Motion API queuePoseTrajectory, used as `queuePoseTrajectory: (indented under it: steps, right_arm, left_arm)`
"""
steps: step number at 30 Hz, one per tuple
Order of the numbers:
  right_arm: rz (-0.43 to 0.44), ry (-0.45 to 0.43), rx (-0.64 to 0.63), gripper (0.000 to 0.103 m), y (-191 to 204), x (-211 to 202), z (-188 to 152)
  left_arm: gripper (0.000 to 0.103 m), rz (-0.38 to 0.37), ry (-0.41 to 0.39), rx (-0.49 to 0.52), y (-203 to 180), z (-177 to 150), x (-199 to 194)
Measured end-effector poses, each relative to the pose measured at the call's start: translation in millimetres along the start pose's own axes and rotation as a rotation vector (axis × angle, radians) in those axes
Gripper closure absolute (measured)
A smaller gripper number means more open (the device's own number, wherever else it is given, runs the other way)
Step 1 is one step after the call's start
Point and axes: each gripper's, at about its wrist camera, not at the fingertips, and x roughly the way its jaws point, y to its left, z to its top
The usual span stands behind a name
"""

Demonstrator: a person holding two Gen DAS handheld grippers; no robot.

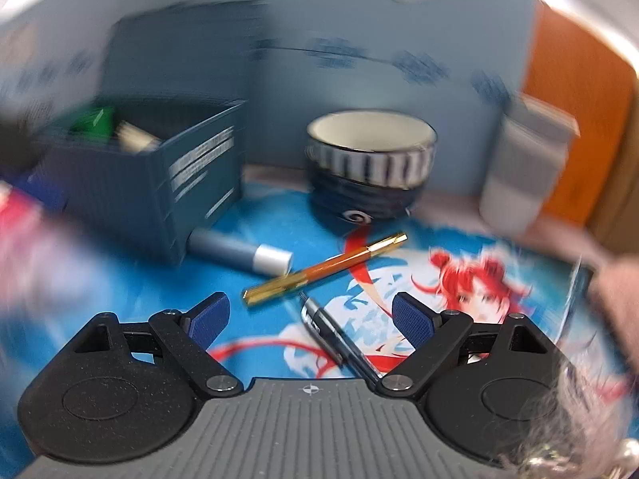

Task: Organize rigid objects
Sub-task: 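Close the right gripper around the orange pen with gold tip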

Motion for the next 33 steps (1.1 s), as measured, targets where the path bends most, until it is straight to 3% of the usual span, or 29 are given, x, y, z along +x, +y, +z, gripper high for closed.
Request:
queuePoseTrajectory:
  steps: [2, 5, 8, 15, 23, 25, 30, 33]
  right_arm:
    - [0.015, 0.001, 0.179, 0.015, -17.4, 5.3, 6.4]
    - [-0.035, 0.008, 0.44, 0.015, -40.1, 18.7, 14.6]
    - [-0.09, 0.023, 0.529, 0.015, -43.7, 34.3, 21.9]
    - [-0.284, 0.059, 0.44, 0.016, -27.4, 68.1, 38.4]
    - [-0.392, 0.101, 0.358, 0.034, -14.9, 82.6, 48.7]
    - [-0.387, 0.104, 0.352, 0.052, -13.7, 82.0, 50.5]
    - [-0.381, 0.118, 0.353, 0.081, -15.0, 79.4, 52.0]
    - [-0.378, 0.127, 0.357, 0.085, -18.1, 77.4, 51.2]
  left_arm:
    - [0.0, -0.014, -0.007, -0.015, 1.9, 0.8, -1.5]
    - [0.0, -0.023, -0.011, -0.05, 5.7, 2.5, -0.4]
    - [0.0, -0.021, -0.012, -0.054, 4.8, 1.5, 0.7]
    - [0.0, -0.022, -0.02, -0.025, -2.8, -0.6, -1.7]
    - [0.0, -0.042, -0.054, -0.033, -2.8, 1.2, -14.9]
    - [0.0, -0.04, -0.069, -0.037, -2.7, 1.5, -19.2]
    - [0.0, -0.067, -0.085, -0.035, -2.1, 3.4, -27.1]
    - [0.0, -0.049, -0.084, -0.02, -2.8, 4.8, -26.1]
